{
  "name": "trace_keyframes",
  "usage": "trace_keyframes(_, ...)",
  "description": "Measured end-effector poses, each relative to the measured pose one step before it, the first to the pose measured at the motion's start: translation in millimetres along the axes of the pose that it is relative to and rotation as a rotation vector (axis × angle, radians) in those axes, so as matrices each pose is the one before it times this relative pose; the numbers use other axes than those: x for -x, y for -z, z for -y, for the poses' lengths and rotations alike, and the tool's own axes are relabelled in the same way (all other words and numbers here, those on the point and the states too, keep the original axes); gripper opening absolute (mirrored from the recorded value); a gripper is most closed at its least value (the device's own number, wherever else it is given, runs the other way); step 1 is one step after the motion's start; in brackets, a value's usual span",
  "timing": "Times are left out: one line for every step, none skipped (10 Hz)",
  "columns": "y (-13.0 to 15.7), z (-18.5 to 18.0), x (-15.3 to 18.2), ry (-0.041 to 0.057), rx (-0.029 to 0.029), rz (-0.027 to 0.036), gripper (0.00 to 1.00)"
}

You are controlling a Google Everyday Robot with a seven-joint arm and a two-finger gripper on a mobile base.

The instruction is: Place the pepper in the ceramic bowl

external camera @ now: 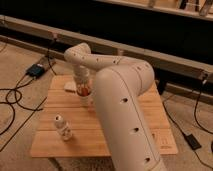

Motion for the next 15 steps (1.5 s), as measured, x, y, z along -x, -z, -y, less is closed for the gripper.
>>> trace_keyframes(-1.17,0.04,-0.04,0.00032,0.00112,0.00122,0.02)
trace_keyframes(-1.14,-0.25,-0.4,0.00188,-0.00035,0.00099,0.0)
trace_keyframes(0.03,-0.4,-1.28,0.00273,-0.00182,-0.00062,0.0)
trace_keyframes(2.03,-0.29,-1.26,-0.00052,-0.0036,0.00163,0.0)
trace_keyframes(3.93,-0.81,-2.06,0.00097,-0.00352,-0.00113,0.0)
trace_keyframes(9.51,-1.62,-3.35,0.0058,-0.00702,0.00425,0.0)
trace_keyframes(11.05,-2.15,-2.53,0.00759,-0.00563,0.01087,0.0)
trace_keyframes(12.75,-2.61,-3.52,0.00858,-0.00547,0.01389,0.0)
trace_keyframes(11.8,-2.03,-4.03,0.00742,-0.00541,0.01459,0.0)
trace_keyframes(12.12,-0.92,-5.5,0.00635,-0.00701,0.01504,0.0)
trace_keyframes(9.21,-0.31,-4.46,0.00187,-0.00314,0.01432,0.0)
trace_keyframes(12.68,2.43,-4.31,-0.00554,-0.00406,0.02426,0.0)
trace_keyframes(10.48,4.72,-2.65,-0.00979,-0.0052,0.02036,0.0)
trace_keyframes(11.64,7.79,-1.49,-0.01587,-0.00605,0.02613,0.0)
trace_keyframes(9.6,7.42,-0.47,-0.0156,-0.00413,0.02222,0.0)
